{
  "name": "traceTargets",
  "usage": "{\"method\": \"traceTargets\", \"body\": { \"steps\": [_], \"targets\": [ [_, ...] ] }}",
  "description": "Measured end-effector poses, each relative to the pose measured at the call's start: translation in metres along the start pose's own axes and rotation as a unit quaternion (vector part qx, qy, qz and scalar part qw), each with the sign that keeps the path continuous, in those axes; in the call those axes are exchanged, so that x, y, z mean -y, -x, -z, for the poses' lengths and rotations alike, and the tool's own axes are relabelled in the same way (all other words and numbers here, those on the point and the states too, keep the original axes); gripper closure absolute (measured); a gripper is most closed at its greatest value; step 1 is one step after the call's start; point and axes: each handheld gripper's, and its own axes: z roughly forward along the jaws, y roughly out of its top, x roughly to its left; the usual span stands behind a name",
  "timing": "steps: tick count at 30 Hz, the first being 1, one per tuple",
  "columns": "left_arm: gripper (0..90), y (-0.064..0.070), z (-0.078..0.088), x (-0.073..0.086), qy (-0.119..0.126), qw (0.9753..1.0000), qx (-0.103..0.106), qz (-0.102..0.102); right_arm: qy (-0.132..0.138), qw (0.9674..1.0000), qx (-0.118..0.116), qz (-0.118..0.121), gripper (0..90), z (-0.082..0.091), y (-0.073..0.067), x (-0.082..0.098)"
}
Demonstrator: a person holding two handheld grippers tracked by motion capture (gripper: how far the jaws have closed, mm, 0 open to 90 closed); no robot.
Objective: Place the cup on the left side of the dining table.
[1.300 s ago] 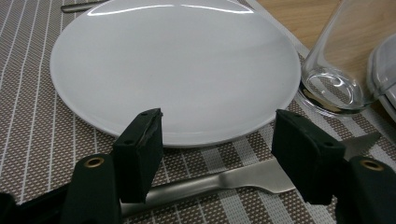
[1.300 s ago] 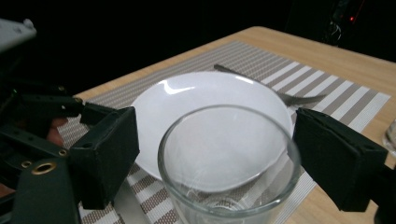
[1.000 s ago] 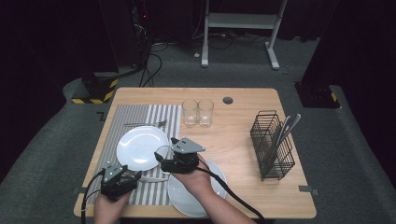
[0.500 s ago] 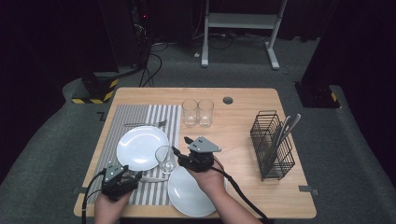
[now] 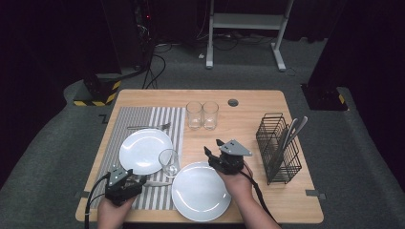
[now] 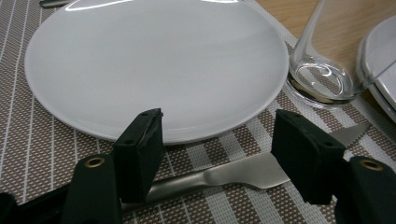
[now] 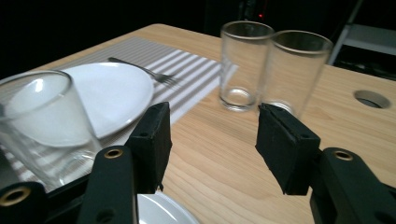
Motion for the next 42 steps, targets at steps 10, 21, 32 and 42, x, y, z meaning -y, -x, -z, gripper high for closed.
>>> {"method": "traceTargets", "body": {
  "steps": [10,21,32,42],
  "targets": [
    [33.9,0.000,0.000,0.001,-0.002,1.0000,0.006,-0.003,-0.019,0.9989,0.042,-0.009,49.3,0.018,0.030,0.026],
    [33.8,0.002,0.000,0.000,0.006,1.0000,0.005,-0.002,-0.079,0.9940,0.073,-0.018,51.0,0.025,0.047,0.068],
    [33.8,0.003,-0.001,0.002,0.004,1.0000,0.005,-0.006,-0.169,0.9825,0.074,-0.025,43.6,0.019,0.046,0.084],
    [33.5,0.005,-0.001,0.004,0.003,0.9998,0.009,-0.017,-0.167,0.9802,0.105,-0.011,40.2,0.018,0.040,0.084]
  ]
}}
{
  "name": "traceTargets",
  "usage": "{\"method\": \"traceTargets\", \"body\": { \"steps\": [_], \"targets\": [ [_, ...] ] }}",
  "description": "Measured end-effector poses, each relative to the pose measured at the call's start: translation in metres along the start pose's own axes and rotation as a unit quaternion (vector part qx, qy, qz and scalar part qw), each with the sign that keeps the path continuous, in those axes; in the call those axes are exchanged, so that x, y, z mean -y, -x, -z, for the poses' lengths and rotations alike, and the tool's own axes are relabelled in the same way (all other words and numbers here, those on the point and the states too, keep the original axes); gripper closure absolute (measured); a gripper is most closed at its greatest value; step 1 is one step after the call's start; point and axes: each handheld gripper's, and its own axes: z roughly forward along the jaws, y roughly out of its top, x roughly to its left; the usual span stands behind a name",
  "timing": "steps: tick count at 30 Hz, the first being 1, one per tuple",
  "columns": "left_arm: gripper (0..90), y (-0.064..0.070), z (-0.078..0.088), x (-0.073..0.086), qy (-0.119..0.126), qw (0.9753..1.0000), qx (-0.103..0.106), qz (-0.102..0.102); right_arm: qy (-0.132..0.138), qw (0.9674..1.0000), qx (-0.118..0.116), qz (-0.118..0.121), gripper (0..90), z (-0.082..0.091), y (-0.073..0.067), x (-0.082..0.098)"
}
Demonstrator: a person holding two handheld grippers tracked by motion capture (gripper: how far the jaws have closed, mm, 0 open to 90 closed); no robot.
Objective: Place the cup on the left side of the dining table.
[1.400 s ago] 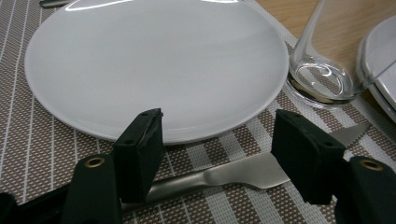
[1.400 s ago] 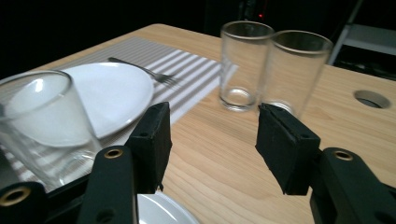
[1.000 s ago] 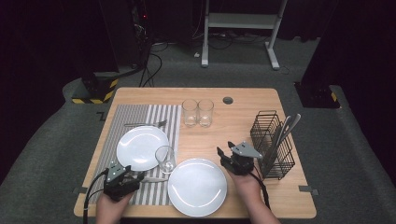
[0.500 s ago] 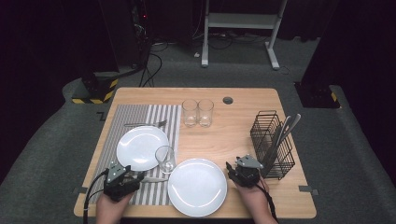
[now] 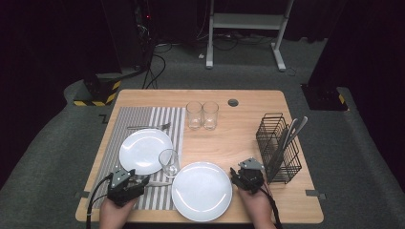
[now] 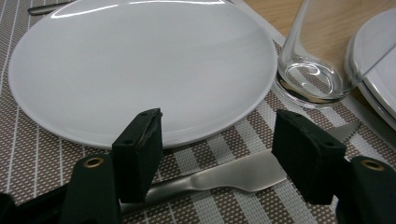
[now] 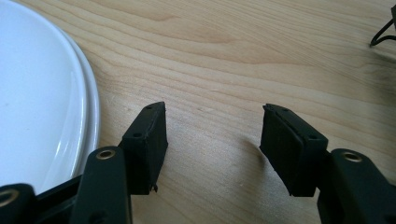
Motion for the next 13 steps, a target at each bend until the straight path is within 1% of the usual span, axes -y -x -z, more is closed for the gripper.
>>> {"method": "traceTargets", "body": {
  "steps": [1,2,3,4,8,9,13],
  "targets": [
    [33.5,-0.0001,0.0001,0.0000,-0.001,1.0000,0.000,-0.001,0.000,1.0000,-0.001,-0.002,39.7,-0.0003,0.0006,0.0000],
    [33.5,0.0004,-0.0005,-0.0001,0.003,1.0000,-0.001,0.004,-0.001,1.0000,-0.004,-0.007,39.4,-0.0006,0.0017,-0.0001],
    [33.5,0.0004,-0.0005,-0.0001,0.003,1.0000,-0.001,0.004,-0.001,1.0000,-0.004,-0.007,39.4,-0.0006,0.0017,-0.0001],
    [33.5,-0.0001,0.0000,-0.0002,-0.001,1.0000,-0.001,-0.001,-0.003,0.9999,-0.006,-0.010,39.3,-0.0005,0.0023,-0.0002],
    [33.5,-0.0002,0.0004,0.0000,-0.004,1.0000,-0.002,-0.003,-0.004,0.9999,-0.008,-0.015,39.3,-0.0006,0.0030,-0.0002],
    [33.5,0.0003,0.0003,-0.0001,0.000,1.0000,-0.002,0.000,-0.004,0.9999,-0.009,-0.013,39.3,-0.0008,0.0035,-0.0003],
    [33.5,0.0006,0.0010,-0.0004,0.004,1.0000,-0.001,0.003,-0.006,0.9997,-0.012,-0.019,39.3,-0.0010,0.0044,-0.0003]
  ]
}}
